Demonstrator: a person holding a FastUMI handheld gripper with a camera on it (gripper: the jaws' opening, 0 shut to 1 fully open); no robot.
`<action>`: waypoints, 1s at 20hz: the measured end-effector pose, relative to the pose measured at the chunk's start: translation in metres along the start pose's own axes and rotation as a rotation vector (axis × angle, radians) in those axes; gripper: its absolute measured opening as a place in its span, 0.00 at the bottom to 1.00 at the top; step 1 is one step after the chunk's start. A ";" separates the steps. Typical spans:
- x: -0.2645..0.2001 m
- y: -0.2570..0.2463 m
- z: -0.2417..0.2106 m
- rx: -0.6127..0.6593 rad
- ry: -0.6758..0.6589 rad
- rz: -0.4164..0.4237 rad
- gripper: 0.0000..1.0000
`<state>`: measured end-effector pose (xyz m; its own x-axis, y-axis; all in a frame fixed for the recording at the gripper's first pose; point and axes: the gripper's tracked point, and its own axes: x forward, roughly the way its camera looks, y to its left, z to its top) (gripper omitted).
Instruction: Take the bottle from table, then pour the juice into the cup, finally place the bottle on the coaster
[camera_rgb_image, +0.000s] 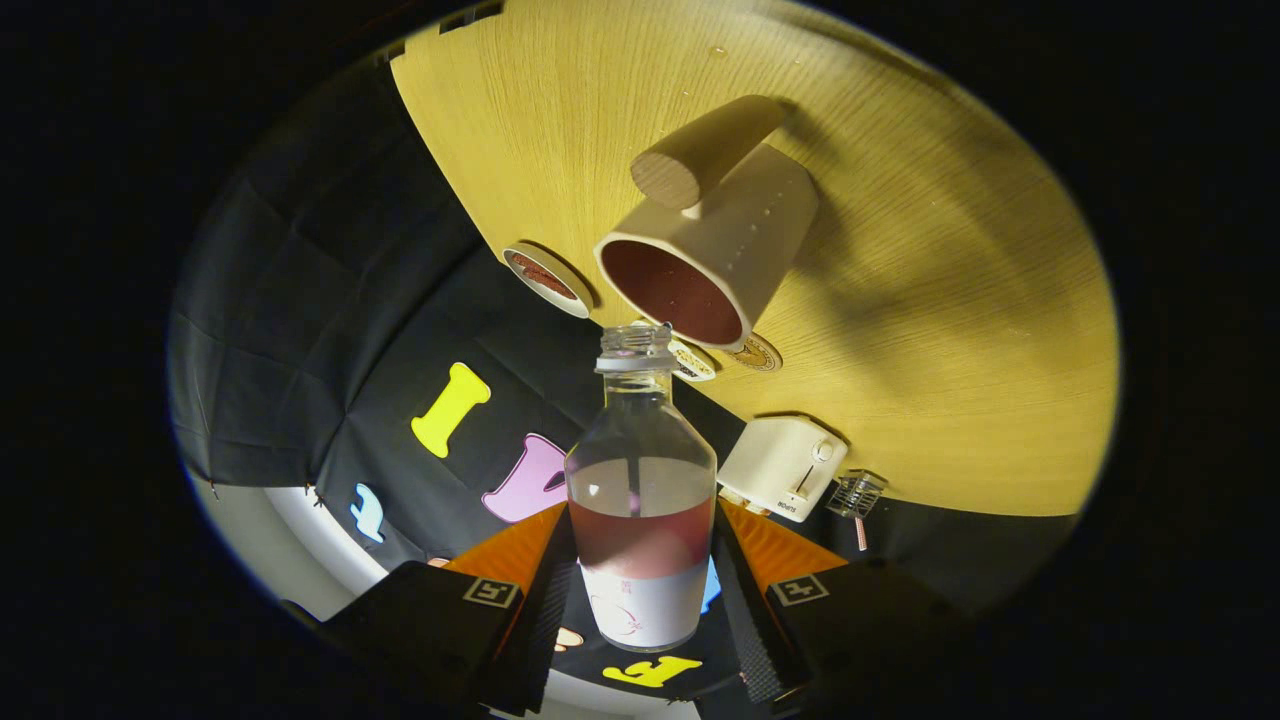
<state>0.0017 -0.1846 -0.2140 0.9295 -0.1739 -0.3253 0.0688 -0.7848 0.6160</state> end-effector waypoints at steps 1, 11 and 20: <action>0.000 0.001 0.001 0.001 -0.003 0.001 0.75; -0.001 -0.005 0.003 -0.027 -0.016 -0.017 0.75; 0.000 -0.038 0.000 -0.427 -0.004 -0.075 0.75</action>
<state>-0.0012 -0.1543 -0.2374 0.9148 -0.1288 -0.3828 0.2805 -0.4792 0.8317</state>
